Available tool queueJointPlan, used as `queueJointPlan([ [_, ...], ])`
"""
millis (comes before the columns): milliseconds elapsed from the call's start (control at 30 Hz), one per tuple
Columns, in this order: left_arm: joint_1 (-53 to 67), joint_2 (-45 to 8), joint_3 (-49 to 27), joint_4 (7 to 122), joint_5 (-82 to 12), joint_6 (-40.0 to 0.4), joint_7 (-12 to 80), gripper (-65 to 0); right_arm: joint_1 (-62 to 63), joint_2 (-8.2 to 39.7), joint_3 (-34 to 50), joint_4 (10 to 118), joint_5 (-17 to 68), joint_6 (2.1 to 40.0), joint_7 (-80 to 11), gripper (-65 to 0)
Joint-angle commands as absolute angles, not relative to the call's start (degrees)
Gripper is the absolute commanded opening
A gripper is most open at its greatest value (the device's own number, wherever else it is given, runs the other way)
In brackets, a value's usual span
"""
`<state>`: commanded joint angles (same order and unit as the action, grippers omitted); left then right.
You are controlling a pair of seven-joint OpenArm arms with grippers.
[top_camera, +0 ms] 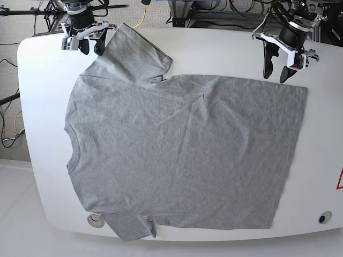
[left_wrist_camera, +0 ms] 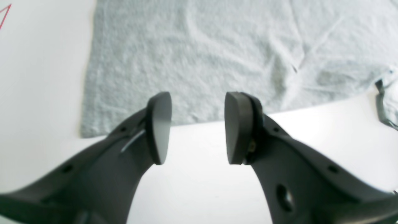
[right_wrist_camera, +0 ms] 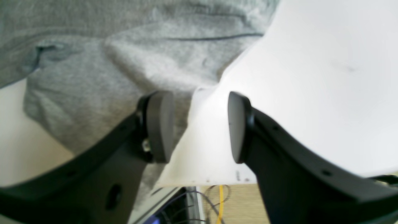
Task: Fold the T-shirt properly
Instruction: 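Grasp the sleeve edge with the right gripper and lift slightly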
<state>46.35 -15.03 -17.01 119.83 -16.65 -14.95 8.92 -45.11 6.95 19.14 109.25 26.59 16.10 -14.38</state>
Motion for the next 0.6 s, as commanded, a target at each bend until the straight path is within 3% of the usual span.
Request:
queueJointPlan([
  [133,47.1,-14.4,-17.1,119.5,-15.5,-14.8,9.9,-38.5,-44.1,7.8,20.7,106.9,28.4,20.2,-15.3,-41.8],
  [267,47.3,-14.3,-17.1,119.4,-15.1,-15.0,9.8,-39.1,-43.5,8.0,20.4,105.9,28.1,21.5,-16.6,-44.2],
  [600,46.3,-13.9,-17.8,117.8,-15.2,-14.9,9.4,-40.7,-42.2,8.4,19.7,105.2,26.9,18.8,-19.1,-40.8],
])
